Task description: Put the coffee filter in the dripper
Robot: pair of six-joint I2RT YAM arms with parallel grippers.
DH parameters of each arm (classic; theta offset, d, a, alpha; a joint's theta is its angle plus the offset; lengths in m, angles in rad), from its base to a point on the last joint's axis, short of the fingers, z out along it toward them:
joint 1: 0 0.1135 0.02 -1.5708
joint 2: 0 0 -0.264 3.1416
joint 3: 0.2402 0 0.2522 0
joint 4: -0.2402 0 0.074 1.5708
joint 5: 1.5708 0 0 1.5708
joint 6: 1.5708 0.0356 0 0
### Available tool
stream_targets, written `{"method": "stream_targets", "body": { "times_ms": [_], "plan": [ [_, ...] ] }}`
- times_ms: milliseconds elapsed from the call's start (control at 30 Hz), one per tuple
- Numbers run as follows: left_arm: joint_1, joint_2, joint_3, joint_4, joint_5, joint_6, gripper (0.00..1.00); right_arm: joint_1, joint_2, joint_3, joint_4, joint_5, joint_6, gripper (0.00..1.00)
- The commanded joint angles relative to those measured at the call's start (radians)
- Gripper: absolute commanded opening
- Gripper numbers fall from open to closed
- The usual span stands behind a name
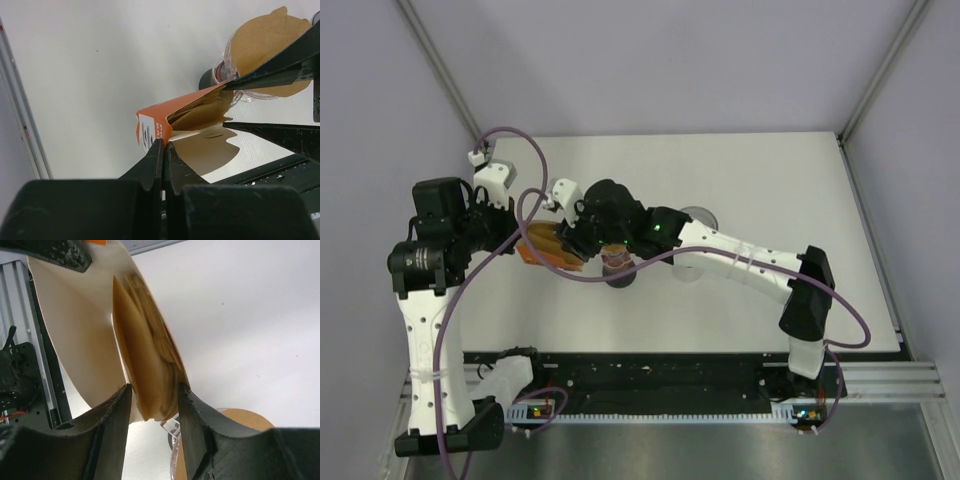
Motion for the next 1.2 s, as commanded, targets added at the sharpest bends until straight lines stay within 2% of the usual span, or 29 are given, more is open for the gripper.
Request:
{"method": "stream_targets", "body": {
  "times_ms": [0,300,767,1167],
  "plan": [
    [0.001,0.003,-0.016,0.034,0.030,-0.003,0.00,-0.008,0.003,0.081,0.038,0.014,-0.001,0.42],
    [0.001,0.004,-0.013,0.040,0.037,-0.008,0.00,-0.011,0.029,0.081,0.025,-0.032,0.015,0.34],
    [0.001,0.020,-0.027,0.049,0.030,-0.011,0.00,-0.007,-0.118,-0.043,0.012,-0.052,0.024,0.36],
    [0.001,0.026,-0.021,0.049,0.023,-0.017,0.00,0.033,-0.167,-0.163,0.046,-0.086,0.051,0.28]
  ]
}}
